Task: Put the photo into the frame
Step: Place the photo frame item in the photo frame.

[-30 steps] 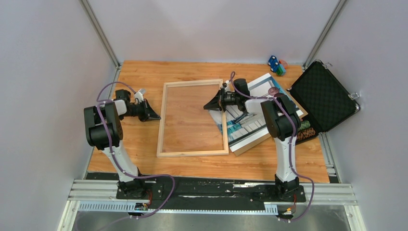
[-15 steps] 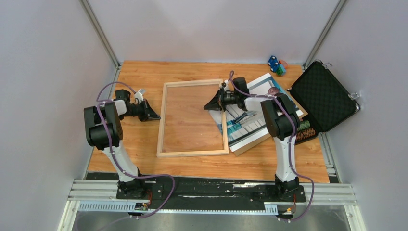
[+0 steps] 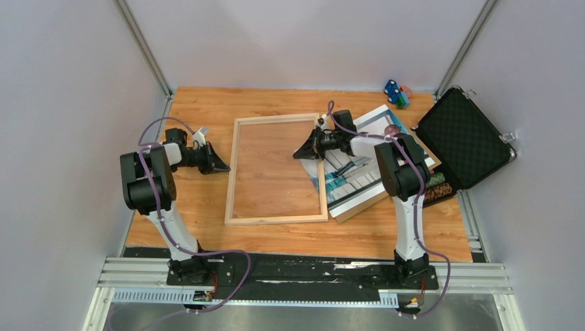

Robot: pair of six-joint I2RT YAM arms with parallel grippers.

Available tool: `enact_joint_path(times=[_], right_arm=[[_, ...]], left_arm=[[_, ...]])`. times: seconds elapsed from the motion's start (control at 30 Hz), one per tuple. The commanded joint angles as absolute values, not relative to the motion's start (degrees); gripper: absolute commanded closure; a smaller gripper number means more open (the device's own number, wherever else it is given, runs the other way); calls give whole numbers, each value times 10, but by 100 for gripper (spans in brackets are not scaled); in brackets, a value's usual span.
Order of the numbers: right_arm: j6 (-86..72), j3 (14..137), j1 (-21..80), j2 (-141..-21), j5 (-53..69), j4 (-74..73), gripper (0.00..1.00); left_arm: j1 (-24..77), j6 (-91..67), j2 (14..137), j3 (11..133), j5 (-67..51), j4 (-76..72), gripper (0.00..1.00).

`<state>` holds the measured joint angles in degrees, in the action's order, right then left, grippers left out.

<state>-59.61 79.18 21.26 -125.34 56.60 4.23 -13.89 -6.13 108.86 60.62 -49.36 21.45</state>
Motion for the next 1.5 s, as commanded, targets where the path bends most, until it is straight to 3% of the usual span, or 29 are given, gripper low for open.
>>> enact_joint_path(times=[0.0, 0.67, 1.3, 1.47], right_arm=[[-580, 813, 234, -1251, 562, 8, 100], [-621, 817, 234, -1259, 576, 36, 100], [-543, 837, 234, -1276, 534, 3, 100], [-515, 850, 234, -1274, 520, -37, 94]], left_arm=[[-129, -39, 1112, 606, -437, 206, 100], [-127, -36, 1113, 606, -431, 206, 100], [-124, -35, 1113, 606, -433, 208, 100], [-124, -36, 1113, 606, -433, 208, 100]])
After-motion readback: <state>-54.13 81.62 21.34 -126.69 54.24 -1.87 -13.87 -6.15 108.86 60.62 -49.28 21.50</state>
